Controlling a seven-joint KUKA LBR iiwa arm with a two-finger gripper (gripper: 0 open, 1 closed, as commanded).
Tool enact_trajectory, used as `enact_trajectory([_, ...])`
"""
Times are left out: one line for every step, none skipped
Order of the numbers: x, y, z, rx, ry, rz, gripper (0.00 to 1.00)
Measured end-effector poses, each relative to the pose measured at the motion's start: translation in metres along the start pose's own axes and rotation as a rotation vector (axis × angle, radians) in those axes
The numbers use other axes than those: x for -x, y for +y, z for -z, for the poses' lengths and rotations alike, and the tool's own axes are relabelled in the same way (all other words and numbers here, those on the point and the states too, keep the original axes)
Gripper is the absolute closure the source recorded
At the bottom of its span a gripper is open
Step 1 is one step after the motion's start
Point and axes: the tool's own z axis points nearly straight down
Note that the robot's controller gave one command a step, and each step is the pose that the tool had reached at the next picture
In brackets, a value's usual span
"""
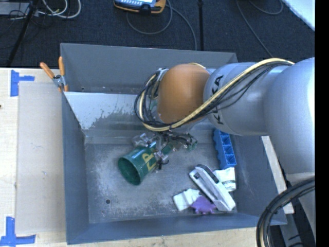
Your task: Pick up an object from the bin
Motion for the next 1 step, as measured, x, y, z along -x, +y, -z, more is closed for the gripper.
enact_trajectory([0.0006,0.0005,0.0217,-0.001,-0.002,0.000,1.00])
